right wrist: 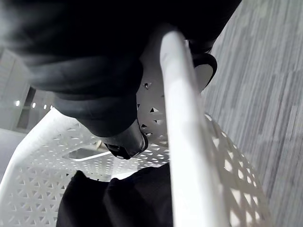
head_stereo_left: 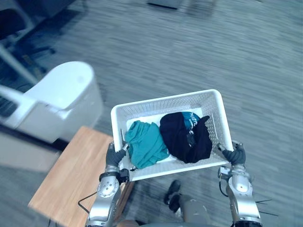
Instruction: Pick up the laundry basket with both hands and put the clothes into the washing machine.
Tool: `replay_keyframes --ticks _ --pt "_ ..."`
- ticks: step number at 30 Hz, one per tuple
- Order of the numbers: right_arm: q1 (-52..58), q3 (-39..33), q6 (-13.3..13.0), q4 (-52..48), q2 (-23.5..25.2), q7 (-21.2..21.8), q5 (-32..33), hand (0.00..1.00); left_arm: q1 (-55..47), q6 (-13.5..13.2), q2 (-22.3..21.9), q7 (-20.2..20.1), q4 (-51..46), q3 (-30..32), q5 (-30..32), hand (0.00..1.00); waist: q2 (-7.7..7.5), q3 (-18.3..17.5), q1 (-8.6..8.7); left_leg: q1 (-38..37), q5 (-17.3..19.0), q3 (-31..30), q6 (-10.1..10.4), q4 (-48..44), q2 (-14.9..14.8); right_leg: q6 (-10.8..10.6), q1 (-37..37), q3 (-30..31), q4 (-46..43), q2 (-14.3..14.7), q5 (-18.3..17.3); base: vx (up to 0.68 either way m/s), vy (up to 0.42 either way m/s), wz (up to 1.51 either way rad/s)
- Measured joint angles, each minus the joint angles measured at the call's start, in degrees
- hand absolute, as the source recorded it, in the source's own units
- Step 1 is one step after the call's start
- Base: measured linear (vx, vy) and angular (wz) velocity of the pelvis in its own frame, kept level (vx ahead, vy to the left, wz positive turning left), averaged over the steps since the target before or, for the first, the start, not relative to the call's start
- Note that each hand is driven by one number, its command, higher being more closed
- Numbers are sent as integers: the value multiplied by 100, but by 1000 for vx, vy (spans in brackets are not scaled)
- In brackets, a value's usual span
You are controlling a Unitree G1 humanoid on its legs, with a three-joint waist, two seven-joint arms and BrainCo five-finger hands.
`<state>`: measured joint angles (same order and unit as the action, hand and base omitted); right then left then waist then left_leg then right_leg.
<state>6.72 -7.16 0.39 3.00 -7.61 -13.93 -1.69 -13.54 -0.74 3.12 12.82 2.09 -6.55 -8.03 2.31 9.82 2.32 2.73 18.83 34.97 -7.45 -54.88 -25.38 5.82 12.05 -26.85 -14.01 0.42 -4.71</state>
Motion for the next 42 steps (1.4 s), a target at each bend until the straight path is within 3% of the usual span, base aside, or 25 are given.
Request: replay_keyframes --ticks 3,5,8,9,10,12,13,15,16,17,19,22,23,24,26,28,29,30,31,32,33,35,36,39,42 --pt "20 177 10 2 -138 14 -2 100 -286 -8 -59 7 82 4 -40 100 -1 25 -220 1047 204 -1937 413 122 1079 24 -358 593 200 166 -50 212 48 -130" --pt "32 274 12 2 -199 23 -3 100 -384 -14 -65 6 78 12 -41 100 2 37 -359 1500 128 -2328 549 905 1501 25 -631 784 545 169 -48 276 126 -98" --pt "25 350 11 -4 -273 32 -2 100 -397 -15 -89 -9 22 90 -33 100 80 60 -501 1780 -375 -2536 1265 3127 1856 -74 -1102 999 1336 205 8 280 139 -79" --pt "32 413 12 -3 -247 30 -2 100 -406 -12 -115 -15 9 195 -32 100 78 59 -632 1712 -893 -2464 1162 3467 1869 -236 -1309 1266 1626 271 41 339 155 -80" --pt "31 441 12 -6 -220 27 -2 100 -406 -10 -122 -16 3 237 -32 100 46 42 -647 1681 -997 -2426 1050 3503 1906 -359 -1380 1377 1728 272 45 379 164 -62" --pt "-9 473 11 -11 -175 9 -6 100 -394 -9 -174 -27 -101 328 -26 100 -19 16 -632 1782 -954 -2364 857 3221 1938 -518 -1343 1463 1660 168 11 324 174 -32" --pt "7 482 12 4 -153 11 -14 100 -404 -9 -220 -30 -115 400 -25 100 -49 13 -660 1694 -862 -2249 549 3057 1949 -770 -1165 1520 1088 27 -252 344 210 -38" --pt "59 476 13 43 -48 22 -114 100 -530 23 -236 -31 -93 427 -23 100 -208 -6 -630 1381 -534 -2054 271 2931 2102 -1340 -534 1688 -1067 -407 -933 446 213 -20" --pt "62 455 13 238 77 25 -189 100 -558 69 -138 -32 -76 417 -17 100 -284 32 -524 893 -226 -2076 168 2881 2393 -1549 290 1707 -3478 -1019 -842 470 180 24" --pt "60 455 14 357 104 34 -189 100 -559 87 -87 -30 -77 403 -10 100 -287 34 -462 694 -141 -2085 110 2883 2458 -1473 427 1640 -4005 -1174 -881 512 174 34" --pt "59 465 14 588 198 37 -189 100 -564 111 23 -17 -80 378 48 100 -226 41 -433 131 83 -2095 11 2996 2488 -1127 655 1438 -4376 -1355 -1069 594 79 21" --pt "-74 464 9 583 264 70 -187 100 -515 105 175 -16 -153 386 97 100 -185 43 -296 -404 145 -2313 14 3472 2512 -859 1167 1027 -3268 -1298 -1208 633 26 32" --pt "-119 344 5 575 247 118 -178 100 -383 115 138 -22 -149 343 103 100 -73 118 -293 -740 165 -2433 64 3812 2401 -727 1388 939 -2148 -1074 -957 618 -32 49" --pt "-135 250 6 572 231 132 -174 100 -286 130 158 -24 -139 269 118 100 23 181 -279 -1000 191 -2538 288 4036 2303 -848 1417 970 -1143 -875 -528 762 -72 43" --pt "-111 218 6 547 221 133 -169 100 -140 142 172 -22 -89 250 211 100 -43 178 -178 -1544 214 -2643 612 4427 2323 -1064 1461 1016 570 -803 390 771 -151 47" --pt "4 219 6 422 220 131 -182 100 -87 144 173 -24 26 250 231 100 -117 128 -84 -2110 427 -2808 992 4486 2317 -813 1542 1049 782 -755 622 788 -201 40" --pt "56 201 14 413 136 128 -184 100 -63 147 30 -29 148 249 299 100 103 45 -6 -2299 483 -2911 1081 4248 2091 -422 1701 1239 3 -696 1468 848 -204 23" --pt "52 102 28 416 41 130 -183 100 -12 148 -83 -43 241 211 361 100 333 -58 3 -2040 353 -2914 1290 3427 1848 -297 1973 1119 -929 -628 1150 853 -199 10" --pt "37 83 29 416 18 130 -184 100 16 149 -137 -41 262 208 366 100 410 -58 -11 -1847 133 -2893 1425 2846 1692 -250 1964 1060 -1211 -569 885 807 -225 -16" --pt "-1 92 41 417 -25 131 -184 100 66 154 -194 -40 339 237 365 100 464 -46 -47 -1290 -896 -2815 1427 1517 1429 -171 1805 1048 -1483 -424 529 808 -219 -31" --pt "7 96 85 413 -26 128 -186 100 83 156 -188 -44 452 218 365 100 514 -29 -140 -704 -1351 -2751 1412 43 1035 -133 1364 1035 -1341 -229 323 795 -203 -31" --pt "10 82 115 412 -20 34 -168 100 111 154 -186 -52 490 175 357 100 490 95 -191 70 -1003 -2647 886 -1538 704 -77 439 1012 -1014 -14 198 722 -129 -11" --pt "54 92 115 353 -14 16 -159 100 72 141 -182 -78 484 174 344 100 370 144 -238 449 -770 -2534 715 -1746 775 -171 -216 1138 -634 -17 -13 680 -75 -5" --pt "15 97 85 171 -43 16 -127 100 -17 28 -180 -160 357 191 336 100 310 191 -389 1469 -392 -2292 683 -1079 991 -362 -1108 1228 139 -54 -291 719 58 -21" --pt "-33 100 77 225 -72 15 -111 100 -33 39 -196 -208 259 207 353 100 323 251 -501 2161 -628 -2385 1094 1964 1658 -764 -1887 1282 768 -356 -530 618 190 -8"
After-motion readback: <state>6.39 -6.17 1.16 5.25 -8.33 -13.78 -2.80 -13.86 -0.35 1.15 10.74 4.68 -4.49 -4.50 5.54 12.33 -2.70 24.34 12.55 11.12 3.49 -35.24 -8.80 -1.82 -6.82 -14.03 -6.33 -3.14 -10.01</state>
